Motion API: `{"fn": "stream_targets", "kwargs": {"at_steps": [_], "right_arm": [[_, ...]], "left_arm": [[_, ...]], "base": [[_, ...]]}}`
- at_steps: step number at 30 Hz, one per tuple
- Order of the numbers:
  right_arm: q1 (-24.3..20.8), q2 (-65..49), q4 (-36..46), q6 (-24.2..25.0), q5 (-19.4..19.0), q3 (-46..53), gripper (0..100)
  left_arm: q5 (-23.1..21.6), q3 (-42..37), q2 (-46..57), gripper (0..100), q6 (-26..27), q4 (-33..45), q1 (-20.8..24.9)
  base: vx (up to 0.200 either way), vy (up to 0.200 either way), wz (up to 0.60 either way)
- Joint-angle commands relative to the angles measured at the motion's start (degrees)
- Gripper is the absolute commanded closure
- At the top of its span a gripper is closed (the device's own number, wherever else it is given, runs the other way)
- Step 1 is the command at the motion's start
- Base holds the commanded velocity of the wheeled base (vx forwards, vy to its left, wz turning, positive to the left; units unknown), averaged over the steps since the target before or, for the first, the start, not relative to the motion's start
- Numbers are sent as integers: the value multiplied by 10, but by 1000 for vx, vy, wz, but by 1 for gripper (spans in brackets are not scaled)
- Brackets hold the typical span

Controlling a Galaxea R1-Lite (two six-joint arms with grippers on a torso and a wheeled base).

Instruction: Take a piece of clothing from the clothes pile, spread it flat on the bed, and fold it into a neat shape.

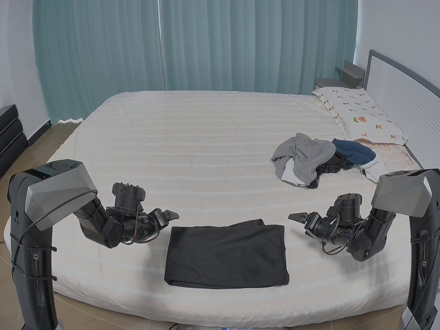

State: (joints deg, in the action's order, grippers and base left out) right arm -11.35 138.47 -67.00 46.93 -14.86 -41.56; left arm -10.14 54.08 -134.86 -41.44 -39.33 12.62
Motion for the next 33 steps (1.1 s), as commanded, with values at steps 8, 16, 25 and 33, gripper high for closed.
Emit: {"fn": "stream_targets", "kwargs": {"at_steps": [8, 16, 25, 33], "right_arm": [[-43, 26, 35, -7, 2, -85, 0], [-51, 43, 66, -7, 2, -121, 0], [-62, 57, 88, -25, 2, -138, 0], [-63, 58, 110, -39, 2, -152, 0]], "left_arm": [[9, 37, -46, 0, 14, -1, 43], [44, 43, -53, 0, 21, -1, 44], [47, 46, -54, 0, 16, -1, 43], [67, 51, -58, 100, 16, -1, 43]], "base": [[0, 0, 0], [0, 0, 0], [0, 0, 0], [0, 0, 0]]}}
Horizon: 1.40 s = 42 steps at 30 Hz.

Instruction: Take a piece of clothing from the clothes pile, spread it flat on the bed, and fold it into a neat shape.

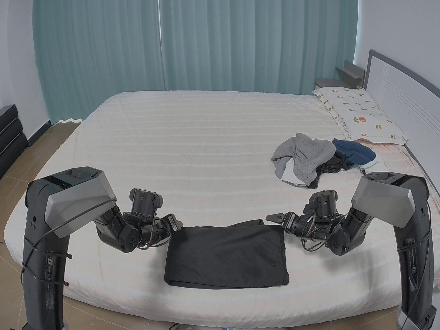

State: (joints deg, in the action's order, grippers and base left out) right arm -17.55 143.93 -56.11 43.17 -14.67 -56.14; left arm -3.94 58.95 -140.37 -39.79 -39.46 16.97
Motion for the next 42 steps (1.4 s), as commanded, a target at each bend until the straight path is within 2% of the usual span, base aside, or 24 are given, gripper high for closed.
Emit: {"fn": "stream_targets", "kwargs": {"at_steps": [1, 8, 15, 16, 28, 34, 42], "right_arm": [[-1, 3, 1, -1, 0, -7, 0], [0, 3, 59, -11, 0, -36, 0], [0, 5, 70, -20, 1, -51, 0], [0, 5, 70, -21, 1, -52, 100], [0, 5, 70, -34, 3, -55, 100], [1, 20, 66, -34, 69, -92, 100], [1, 21, 66, -34, 70, -93, 100]], "left_arm": [[8, 2, -4, 100, 0, 0, 0], [36, -1, -10, 100, 4, 0, 7], [54, 1, -15, 100, -1, -23, 6], [54, 1, -15, 100, -2, -24, 6], [59, -2, -17, 100, -7, -34, 4], [81, -2, -18, 100, -7, -34, 1], [82, -3, -20, 100, -6, -34, 1]], "base": [[0, 0, 0], [0, 0, 0], [0, 0, 0], [0, 0, 0], [0, 0, 0], [0, 0, 0], [0, 0, 0]]}}
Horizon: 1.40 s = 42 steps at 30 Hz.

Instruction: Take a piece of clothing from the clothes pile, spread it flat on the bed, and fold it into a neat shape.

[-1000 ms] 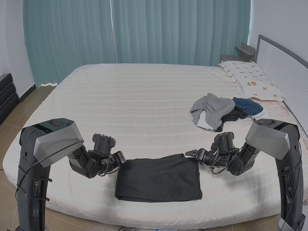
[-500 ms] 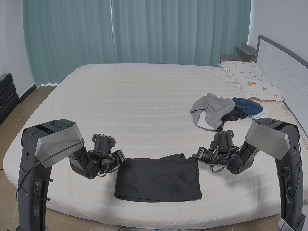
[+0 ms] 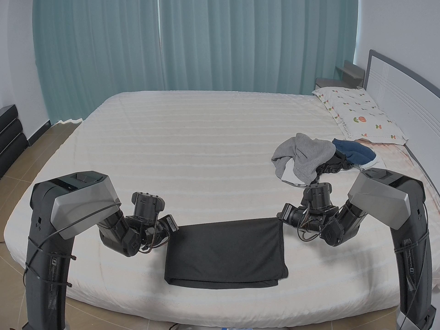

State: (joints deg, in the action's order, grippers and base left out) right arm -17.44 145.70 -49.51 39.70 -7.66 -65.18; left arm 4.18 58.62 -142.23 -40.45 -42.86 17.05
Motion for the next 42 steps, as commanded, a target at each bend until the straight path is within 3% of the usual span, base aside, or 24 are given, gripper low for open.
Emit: {"fn": "stream_targets", "kwargs": {"at_steps": [1, 6, 7, 9, 10, 14, 18, 21, 25, 28, 32, 42], "right_arm": [[-1, 3, 0, 0, 0, -2, 100], [-2, 4, 4, -1, 0, -2, 100], [-2, 4, 4, -1, 0, -2, 0], [-2, 5, -2, 0, 1, -1, 0], [-2, 5, -2, 3, 1, -1, 0], [1, -3, -6, 20, 1, 6, 0], [25, -47, -45, 116, 1, 62, 0], [40, -70, -78, 140, -5, 113, 0], [66, -96, -125, 148, -8, 197, 0], [79, -92, -155, 179, -13, 219, 0], [78, -73, -209, 190, -20, 237, 0], [74, -61, -243, 169, -22, 255, 0]], "left_arm": [[0, 1, -2, 100, 0, -1, 0], [-1, -1, -2, 100, -2, 0, 1], [-1, -1, -1, 100, -2, 0, 1], [-1, -1, -1, 100, -2, 0, 1], [-2, -2, 0, 0, -2, 0, 1], [-3, -3, 2, 0, -3, 0, 1], [-13, -11, 10, 0, -34, -2, -3], [-35, -30, 24, 0, -41, -7, -8], [-145, -134, 68, 0, -24, -86, -24], [-189, -182, 70, 0, 22, -150, -26], [-187, -208, 59, 0, 55, -192, -16], [-186, -214, 61, 0, 53, -187, 1]], "base": [[0, 0, 0], [0, 0, 0], [0, 0, 0], [0, 0, 0], [0, 0, 0], [0, 0, 0], [0, 0, 0], [0, 0, 0], [0, 0, 0], [0, 0, 0], [0, 0, 0], [-20, 0, 0]]}}
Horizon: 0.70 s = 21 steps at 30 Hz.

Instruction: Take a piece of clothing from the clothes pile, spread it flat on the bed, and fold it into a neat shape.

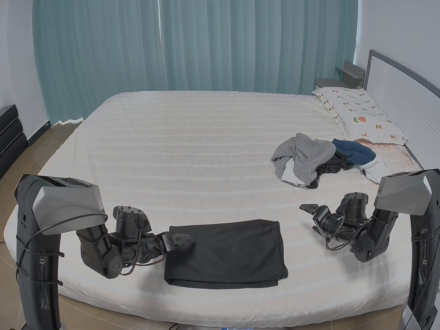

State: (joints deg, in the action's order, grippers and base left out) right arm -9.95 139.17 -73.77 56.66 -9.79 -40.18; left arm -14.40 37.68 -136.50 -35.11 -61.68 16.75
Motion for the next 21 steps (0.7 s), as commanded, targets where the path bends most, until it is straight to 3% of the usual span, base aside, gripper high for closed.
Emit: {"fn": "stream_targets", "kwargs": {"at_steps": [1, 5, 16, 21], "right_arm": [[-1, 4, -1, -1, 0, 5, 0], [-1, 4, -1, -1, 0, 5, 0], [-2, 4, -1, -1, 0, 5, 0], [-2, 4, -1, -1, 0, 5, 0]], "left_arm": [[0, -7, 3, 0, -1, 0, 5], [0, -5, 0, 0, 0, -5, 4], [2, 35, -21, 0, 3, -5, 4], [40, 61, -42, 0, 7, 0, 7]], "base": [[-200, 0, 0], [-200, 0, 0], [0, 0, 0], [0, 0, 0]]}}
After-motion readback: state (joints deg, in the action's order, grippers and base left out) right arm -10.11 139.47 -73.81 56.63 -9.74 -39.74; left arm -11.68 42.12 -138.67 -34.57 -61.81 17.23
